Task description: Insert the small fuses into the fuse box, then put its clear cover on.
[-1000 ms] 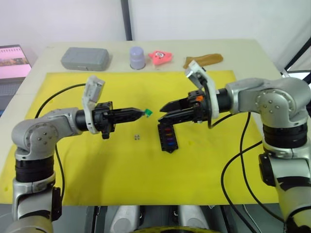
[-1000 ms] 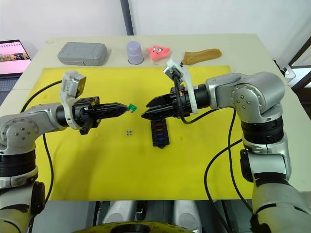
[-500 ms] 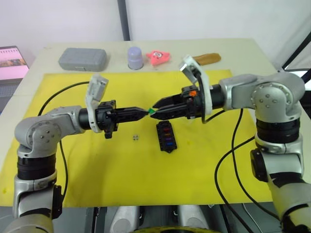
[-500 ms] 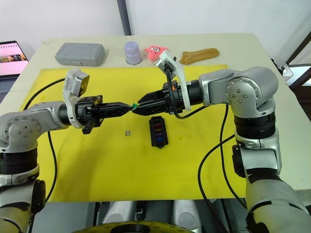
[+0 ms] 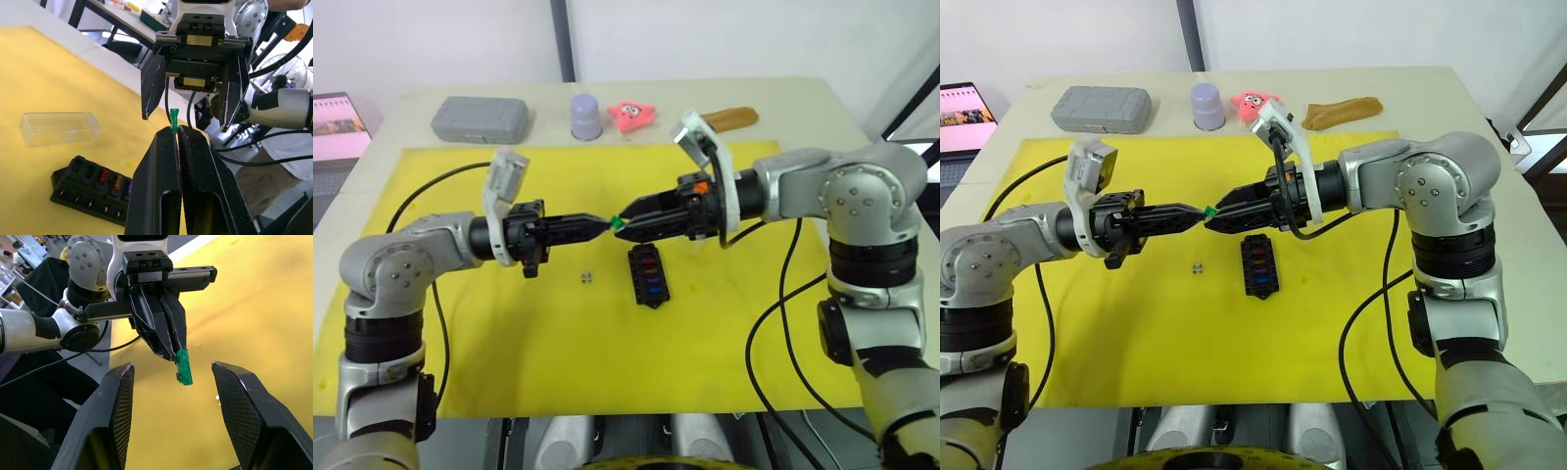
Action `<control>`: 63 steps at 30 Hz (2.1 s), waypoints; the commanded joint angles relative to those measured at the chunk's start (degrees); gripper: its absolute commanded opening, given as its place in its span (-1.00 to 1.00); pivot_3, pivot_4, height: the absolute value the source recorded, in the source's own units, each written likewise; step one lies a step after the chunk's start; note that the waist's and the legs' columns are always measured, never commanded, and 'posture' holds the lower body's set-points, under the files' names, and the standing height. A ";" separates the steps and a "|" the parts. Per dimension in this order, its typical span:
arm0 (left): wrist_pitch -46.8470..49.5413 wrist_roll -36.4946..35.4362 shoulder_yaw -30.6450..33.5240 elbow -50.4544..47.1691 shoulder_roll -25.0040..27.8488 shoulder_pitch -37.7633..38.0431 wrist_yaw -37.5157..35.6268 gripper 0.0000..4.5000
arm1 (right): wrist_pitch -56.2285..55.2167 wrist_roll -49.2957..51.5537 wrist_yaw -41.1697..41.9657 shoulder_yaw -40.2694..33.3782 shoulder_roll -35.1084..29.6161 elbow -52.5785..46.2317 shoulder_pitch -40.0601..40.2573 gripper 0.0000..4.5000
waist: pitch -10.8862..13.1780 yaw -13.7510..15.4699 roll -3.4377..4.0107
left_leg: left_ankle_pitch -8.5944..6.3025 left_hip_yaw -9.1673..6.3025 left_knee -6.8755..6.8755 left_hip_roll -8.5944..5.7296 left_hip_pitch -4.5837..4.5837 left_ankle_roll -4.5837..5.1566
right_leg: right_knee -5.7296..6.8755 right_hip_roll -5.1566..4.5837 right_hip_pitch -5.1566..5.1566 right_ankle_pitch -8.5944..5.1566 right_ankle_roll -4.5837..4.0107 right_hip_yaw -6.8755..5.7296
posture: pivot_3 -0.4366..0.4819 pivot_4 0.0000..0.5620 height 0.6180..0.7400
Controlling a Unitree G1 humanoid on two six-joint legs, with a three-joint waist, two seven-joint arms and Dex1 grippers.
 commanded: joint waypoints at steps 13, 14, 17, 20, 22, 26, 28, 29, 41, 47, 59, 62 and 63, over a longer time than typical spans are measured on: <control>-2.10 -1.04 0.57 -0.63 0.80 0.32 -0.23 -1.00 | -0.94 0.99 0.63 0.02 -0.75 -2.04 -0.50 -0.98 | 0.00 -0.01 0.00 | 0.00 0.00 0.00 0.00 -0.01 0.00 | 0.00 0.00 -0.01 0.00 0.00 0.00 | -0.05 -0.47 0.86; -2.16 -1.09 0.56 -0.60 0.83 0.35 -0.24 -1.00 | -0.99 0.97 0.64 0.07 -0.76 -2.02 -0.49 -0.98 | 0.00 -0.01 0.00 | 0.00 0.00 0.00 0.00 -0.01 0.00 | 0.00 0.00 -0.01 0.00 0.00 0.00 | -0.05 -0.47 0.86; -2.22 -1.12 0.50 -0.57 0.98 0.49 -0.31 -1.00 | -1.09 0.97 0.62 0.13 -0.79 -1.99 -0.52 -0.98 | 0.00 -0.01 0.00 | 0.00 0.00 0.00 0.00 -0.01 0.00 | 0.00 0.00 -0.01 0.00 0.00 0.00 | -0.05 -0.47 0.86; -1.94 0.59 -0.79 -0.45 2.25 0.56 0.00 -1.00 | -2.05 0.03 1.15 1.32 -1.74 -2.50 -0.89 -0.98 | 0.00 -0.01 0.00 | -0.01 0.00 0.00 0.00 -0.01 0.01 | 0.00 0.00 -0.01 0.00 0.00 0.00 | -0.05 -0.47 0.86; -2.67 2.61 -2.41 -0.54 3.53 0.73 -0.41 -0.71 | -3.55 -1.58 1.96 3.50 -3.35 -3.06 -1.61 -1.00 | 0.00 -0.02 0.00 | -0.01 0.00 0.00 0.00 -0.01 0.01 | 0.00 0.00 -0.02 0.00 0.00 0.00 | -0.05 -0.47 0.86; -9.25 11.03 -8.95 -2.29 7.00 2.93 -2.92 0.11 | -12.60 -11.60 5.80 14.40 -10.00 -5.50 -2.85 -1.00 | 0.01 -0.04 0.01 | -0.11 0.02 -0.03 -0.01 -0.02 0.19 | -0.01 0.00 -0.05 0.00 0.00 0.01 | -0.05 -0.47 0.86; -13.96 16.16 -12.59 -2.63 7.74 4.13 -3.21 0.50 | -18.96 -17.94 8.35 20.33 -13.04 -5.95 -2.96 -1.00 | 0.01 0.00 0.01 | -0.11 0.04 -0.05 -0.02 -0.03 0.19 | -0.01 0.01 -0.07 0.00 0.00 0.01 | -0.05 -0.47 0.86; -17.92 20.18 -15.37 -2.69 7.81 4.97 -3.26 0.72 | -22.93 -21.89 9.96 23.82 -14.53 -5.88 -2.98 -1.00 | 0.01 0.01 0.01 | -0.11 0.05 -0.05 -0.02 -0.03 0.20 | -0.02 0.00 -0.07 0.00 0.00 0.02 | -0.05 -0.47 0.86; -38.81 39.79 -26.12 2.58 1.13 6.83 -1.45 0.98 | -39.69 -40.83 18.22 33.49 -12.45 1.35 -4.20 -1.00 | 0.01 0.08 0.01 | 0.00 0.06 -0.03 -0.02 -0.17 0.00 | -0.02 -0.01 -0.21 0.00 0.00 0.02 | -0.05 -0.47 0.86; -40.55 42.60 -26.45 4.60 -0.17 6.23 -1.49 0.98 | -41.29 -44.31 20.63 32.62 -11.35 2.95 -4.21 -1.00 | 0.01 0.07 0.01 | 0.00 0.05 -0.02 -0.02 -0.17 0.00 | -0.02 0.00 -0.21 0.01 0.01 0.02 | -0.05 -0.47 0.86; -41.93 45.16 -26.50 6.27 -2.28 4.79 -1.90 0.98 | -41.73 -46.83 24.11 31.49 -11.31 1.92 -3.22 -1.00 | 0.01 0.08 0.01 | 0.01 0.05 0.00 -0.02 -0.17 -0.01 | -0.01 0.02 -0.21 0.02 0.03 0.01 | -0.05 -0.47 0.86; -42.06 45.51 -26.48 6.32 -2.41 4.77 -1.96 0.98 | -41.76 -47.22 24.64 31.20 -11.29 1.62 -2.89 -1.00 | 0.01 0.07 0.01 | 0.01 0.05 0.00 -0.02 -0.16 -0.01 | 0.00 0.02 -0.21 0.02 0.03 0.01 | -0.05 -0.47 0.86; -42.11 45.60 -26.47 6.34 -2.44 4.75 -1.96 0.98 | -41.81 -47.39 24.74 31.16 -11.27 1.59 -2.81 -1.00 | 0.01 0.07 0.01 | 0.01 0.05 0.00 -0.02 -0.16 -0.01 | 0.00 0.02 -0.21 0.02 0.03 0.01 | -0.05 -0.47 0.86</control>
